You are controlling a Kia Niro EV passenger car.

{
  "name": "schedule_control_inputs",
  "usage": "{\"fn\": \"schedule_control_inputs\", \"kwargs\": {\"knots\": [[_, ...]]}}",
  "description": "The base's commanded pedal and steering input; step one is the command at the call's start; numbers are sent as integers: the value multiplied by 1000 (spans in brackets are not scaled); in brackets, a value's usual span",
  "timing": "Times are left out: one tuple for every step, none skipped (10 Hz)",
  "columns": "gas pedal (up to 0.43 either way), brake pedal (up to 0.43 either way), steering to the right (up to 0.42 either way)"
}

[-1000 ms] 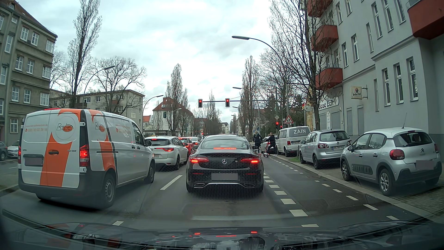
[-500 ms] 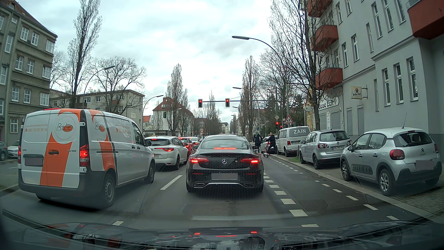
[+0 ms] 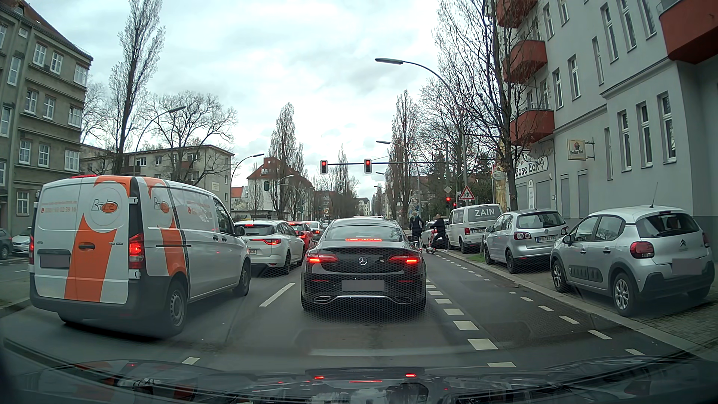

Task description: Follow the waypoints while adhering to traffic rules and regulations

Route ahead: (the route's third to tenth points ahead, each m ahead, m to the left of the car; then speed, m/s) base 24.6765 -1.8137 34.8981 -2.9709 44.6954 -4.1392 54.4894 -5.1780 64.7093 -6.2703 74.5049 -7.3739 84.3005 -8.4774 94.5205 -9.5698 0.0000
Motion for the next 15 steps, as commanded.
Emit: {"fn": "schedule_control_inputs", "kwargs": {"knots": [[0,433,-3],[0,433,-3],[0,433,-3],[0,427,-3],[0,433,-3],[0,433,-3],[0,433,-3],[0,427,-3],[0,427,-3],[0,427,-3],[0,427,-3],[0,433,-3],[0,427,-3],[0,427,-3],[0,427,-3]]}}
